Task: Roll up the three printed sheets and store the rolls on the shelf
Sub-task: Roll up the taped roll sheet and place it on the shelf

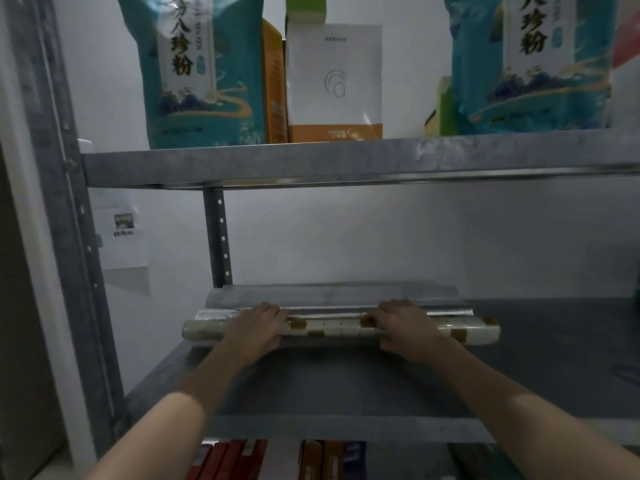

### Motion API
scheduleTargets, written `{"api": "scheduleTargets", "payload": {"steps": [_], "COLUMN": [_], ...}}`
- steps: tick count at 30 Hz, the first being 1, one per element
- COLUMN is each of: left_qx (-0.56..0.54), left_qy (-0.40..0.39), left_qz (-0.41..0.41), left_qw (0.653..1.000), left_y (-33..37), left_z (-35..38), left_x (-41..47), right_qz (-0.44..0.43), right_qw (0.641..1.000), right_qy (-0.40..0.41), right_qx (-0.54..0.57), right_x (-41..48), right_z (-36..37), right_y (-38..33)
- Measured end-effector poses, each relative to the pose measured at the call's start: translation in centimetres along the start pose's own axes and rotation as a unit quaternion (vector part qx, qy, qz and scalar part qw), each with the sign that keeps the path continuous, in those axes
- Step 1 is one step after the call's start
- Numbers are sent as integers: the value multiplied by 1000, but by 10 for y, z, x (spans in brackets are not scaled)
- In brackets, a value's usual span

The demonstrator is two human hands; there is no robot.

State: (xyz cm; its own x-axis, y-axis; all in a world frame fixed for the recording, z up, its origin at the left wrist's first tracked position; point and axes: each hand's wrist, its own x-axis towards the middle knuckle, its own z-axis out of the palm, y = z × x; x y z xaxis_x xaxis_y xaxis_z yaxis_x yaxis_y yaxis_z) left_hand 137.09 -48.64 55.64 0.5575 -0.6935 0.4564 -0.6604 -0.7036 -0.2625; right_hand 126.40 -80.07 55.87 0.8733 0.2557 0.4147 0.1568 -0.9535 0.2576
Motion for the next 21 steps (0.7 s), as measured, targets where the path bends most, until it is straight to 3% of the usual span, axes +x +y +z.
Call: {"api": "scheduleTargets", "payload": {"steps": [3, 9, 21], "left_qx": [-12, 2, -74], "left_qy": [10, -13, -36], "left_qz": [-10, -17, -12], "left_qw": [1000, 1000, 997], "left_y": [2, 2, -8], "left_z": [1, 4, 3], "left_x": [2, 2, -7], "right_qz": [0, 32, 36], "right_qw": [999, 998, 998], "right_qy": [-1, -39, -50], "right_qx": [-40, -38, -14], "right_x": [5, 10, 8], "right_z": [3, -4, 5], "right_y": [1, -8, -15]}}
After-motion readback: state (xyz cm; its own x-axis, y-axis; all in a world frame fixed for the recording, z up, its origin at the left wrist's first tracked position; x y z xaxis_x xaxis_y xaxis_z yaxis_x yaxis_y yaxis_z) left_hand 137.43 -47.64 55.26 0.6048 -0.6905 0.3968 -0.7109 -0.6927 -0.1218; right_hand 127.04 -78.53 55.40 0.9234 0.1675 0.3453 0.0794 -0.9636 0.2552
